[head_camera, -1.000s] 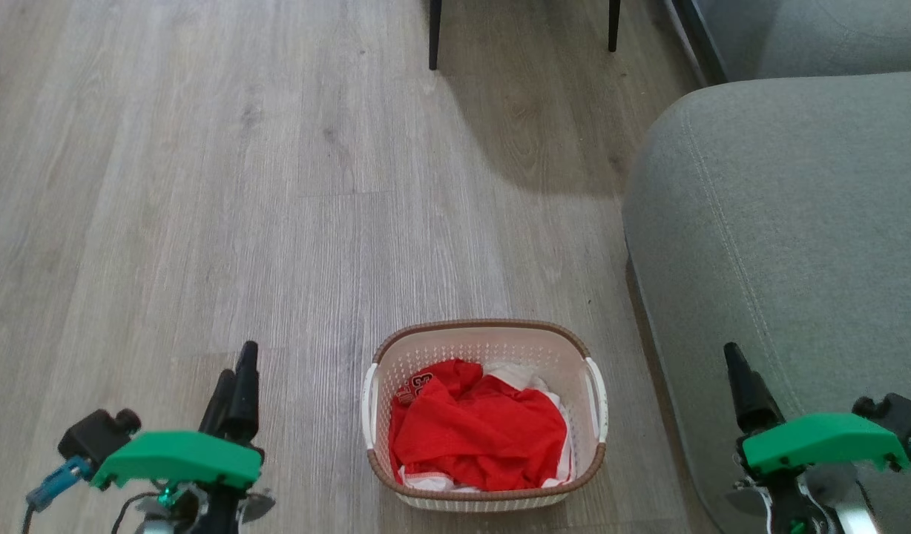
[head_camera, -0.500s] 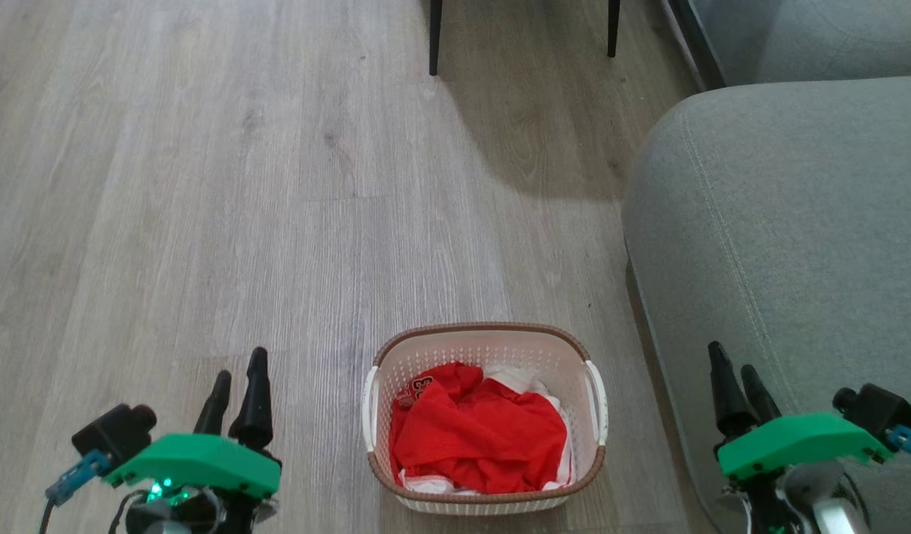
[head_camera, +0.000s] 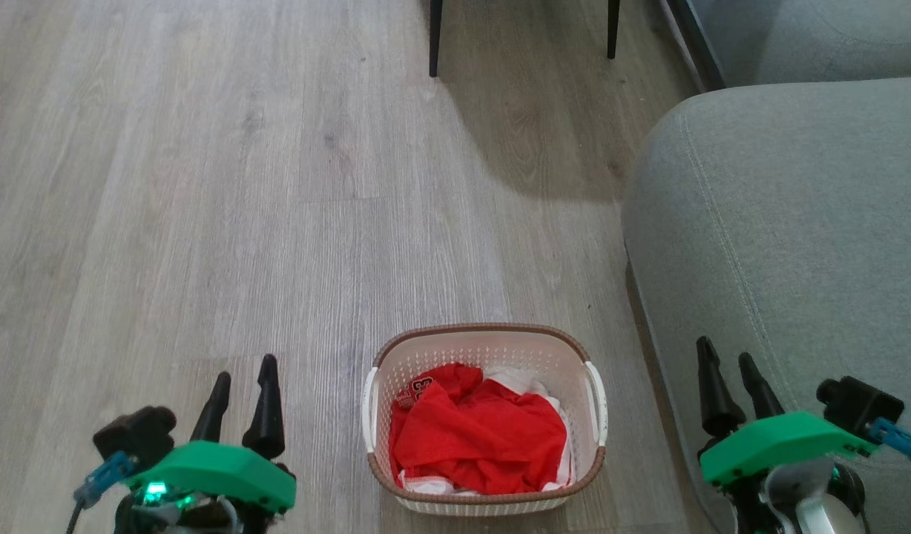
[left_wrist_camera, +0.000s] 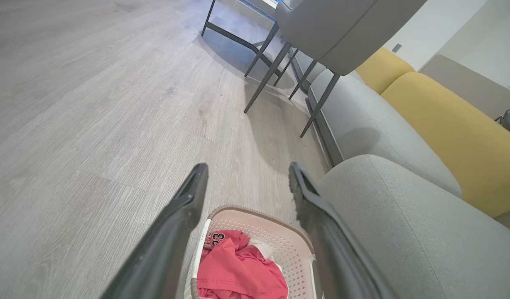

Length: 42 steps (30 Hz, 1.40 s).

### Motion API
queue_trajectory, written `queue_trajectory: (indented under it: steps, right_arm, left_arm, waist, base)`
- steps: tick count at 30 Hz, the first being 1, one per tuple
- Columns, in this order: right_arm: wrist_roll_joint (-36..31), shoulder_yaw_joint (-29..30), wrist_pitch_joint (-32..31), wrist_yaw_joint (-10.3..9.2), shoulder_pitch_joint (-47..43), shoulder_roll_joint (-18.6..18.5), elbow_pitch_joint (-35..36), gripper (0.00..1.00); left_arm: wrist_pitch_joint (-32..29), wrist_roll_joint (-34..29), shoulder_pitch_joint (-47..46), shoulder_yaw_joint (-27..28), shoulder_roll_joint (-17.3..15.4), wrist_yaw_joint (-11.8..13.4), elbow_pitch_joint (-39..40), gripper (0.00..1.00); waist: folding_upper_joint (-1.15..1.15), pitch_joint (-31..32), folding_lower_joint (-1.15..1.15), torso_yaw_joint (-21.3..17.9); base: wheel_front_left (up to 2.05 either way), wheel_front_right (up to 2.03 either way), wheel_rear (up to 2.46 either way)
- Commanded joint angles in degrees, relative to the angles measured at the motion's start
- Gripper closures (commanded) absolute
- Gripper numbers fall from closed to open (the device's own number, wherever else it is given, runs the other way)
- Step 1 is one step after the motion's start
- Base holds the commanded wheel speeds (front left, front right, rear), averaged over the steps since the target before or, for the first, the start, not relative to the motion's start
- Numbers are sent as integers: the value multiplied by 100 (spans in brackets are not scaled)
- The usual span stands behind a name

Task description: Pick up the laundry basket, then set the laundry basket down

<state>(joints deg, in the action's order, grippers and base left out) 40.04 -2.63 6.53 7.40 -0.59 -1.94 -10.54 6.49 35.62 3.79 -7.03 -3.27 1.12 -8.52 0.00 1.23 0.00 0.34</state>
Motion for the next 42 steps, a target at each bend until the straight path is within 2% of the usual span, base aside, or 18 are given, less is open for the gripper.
queue_trajectory:
  steps: [1,42]
  right_arm:
    - [-255,-131,101,6,80,-64,257,0]
    - [-3003,-594,790,9,17,-91,571,0]
  left_arm:
    - [106,-259,-144,50,-83,54,228,0]
    - [795,-3020,37,-301,-121,413,391,0]
  waist:
    - [0,3,0,-3]
    - [0,-27,0,-43]
  base:
    - [0,0,0]
    - [0,0,0]
